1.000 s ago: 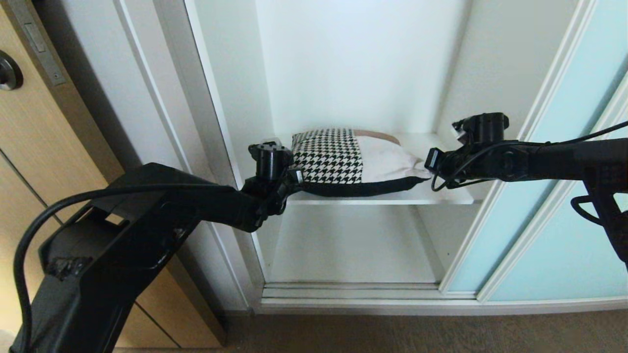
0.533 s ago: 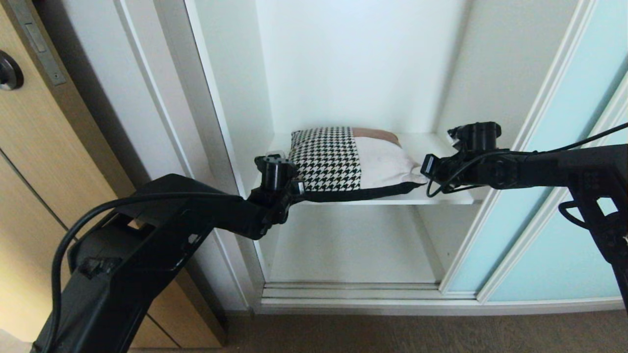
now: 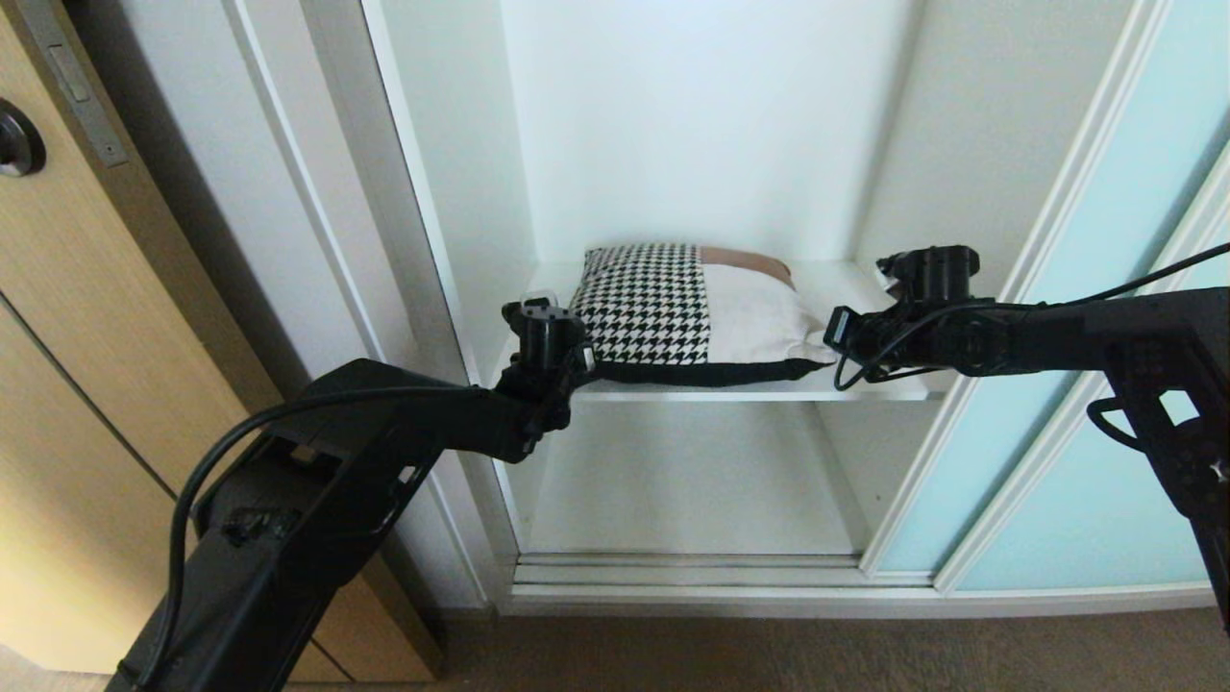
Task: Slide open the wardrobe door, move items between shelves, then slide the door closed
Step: Place the pillow on the higher shelf
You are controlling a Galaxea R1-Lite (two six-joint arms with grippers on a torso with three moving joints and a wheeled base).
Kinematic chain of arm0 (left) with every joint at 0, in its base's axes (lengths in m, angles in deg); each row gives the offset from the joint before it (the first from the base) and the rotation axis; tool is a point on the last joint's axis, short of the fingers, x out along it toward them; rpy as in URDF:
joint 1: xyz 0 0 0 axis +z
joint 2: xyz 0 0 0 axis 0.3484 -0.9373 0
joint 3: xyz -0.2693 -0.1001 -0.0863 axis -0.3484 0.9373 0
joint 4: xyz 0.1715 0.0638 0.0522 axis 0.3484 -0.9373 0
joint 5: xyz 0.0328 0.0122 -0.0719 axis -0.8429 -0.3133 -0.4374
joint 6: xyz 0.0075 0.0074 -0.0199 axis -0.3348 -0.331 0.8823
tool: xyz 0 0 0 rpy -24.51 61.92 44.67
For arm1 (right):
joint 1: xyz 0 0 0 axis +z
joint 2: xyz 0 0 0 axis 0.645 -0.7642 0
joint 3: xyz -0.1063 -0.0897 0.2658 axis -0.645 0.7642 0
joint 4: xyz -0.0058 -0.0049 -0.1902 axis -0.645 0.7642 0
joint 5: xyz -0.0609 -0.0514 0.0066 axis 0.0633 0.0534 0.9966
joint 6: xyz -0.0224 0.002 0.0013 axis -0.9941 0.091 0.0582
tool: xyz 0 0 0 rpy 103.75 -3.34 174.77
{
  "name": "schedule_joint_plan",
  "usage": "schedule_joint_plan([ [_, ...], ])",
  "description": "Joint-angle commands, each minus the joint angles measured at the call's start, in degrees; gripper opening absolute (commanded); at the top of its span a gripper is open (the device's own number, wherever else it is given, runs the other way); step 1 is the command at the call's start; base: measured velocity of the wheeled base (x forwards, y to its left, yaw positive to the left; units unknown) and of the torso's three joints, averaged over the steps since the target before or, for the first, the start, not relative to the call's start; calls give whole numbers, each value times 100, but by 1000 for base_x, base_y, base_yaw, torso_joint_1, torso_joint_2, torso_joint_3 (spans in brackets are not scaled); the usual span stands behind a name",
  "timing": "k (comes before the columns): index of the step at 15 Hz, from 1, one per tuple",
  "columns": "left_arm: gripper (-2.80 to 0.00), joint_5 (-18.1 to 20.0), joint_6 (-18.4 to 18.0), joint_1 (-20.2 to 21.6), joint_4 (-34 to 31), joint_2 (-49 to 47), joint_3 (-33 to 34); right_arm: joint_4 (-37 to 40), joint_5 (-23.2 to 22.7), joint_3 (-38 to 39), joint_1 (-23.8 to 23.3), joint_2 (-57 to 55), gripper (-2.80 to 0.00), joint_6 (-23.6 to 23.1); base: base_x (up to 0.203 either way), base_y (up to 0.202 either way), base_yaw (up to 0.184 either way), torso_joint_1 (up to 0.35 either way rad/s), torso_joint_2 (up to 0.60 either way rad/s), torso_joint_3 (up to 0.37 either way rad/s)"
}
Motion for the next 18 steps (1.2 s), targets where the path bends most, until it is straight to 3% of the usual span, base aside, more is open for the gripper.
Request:
schedule_joint_plan([
  [1,0,-38,-2,65,53,61,-108,-72,-20,-7,8,19,-280,14,0,0,0,0,0,0],
  [4,0,-43,19,58,104,665,358,-220,-11,-7,9,29,-280,28,0,0,0,0,0,0],
  [6,0,52,18,12,241,1016,1137,-247,-11,-7,0,37,-280,179,0,0,0,0,0,0],
  [10,0,419,-124,-344,1220,1735,3034,-352,-2,1,9,9,-280,287,0,0,0,0,0,0],
  [12,0,757,-123,-537,1331,2303,3374,-324,-2,1,9,3,-280,292,0,0,0,0,0,0],
  [13,-280,999,70,-651,997,2458,3382,-317,-2,12,9,13,-280,300,0,0,0,0,0,0],
  [16,-280,2321,783,-744,16,2581,2912,-308,7,63,9,2,-280,300,0,0,0,0,0,0],
  [18,-280,2662,958,-743,-494,2254,2307,-305,49,63,9,-15,-280,291,0,0,0,0,0,0],
])
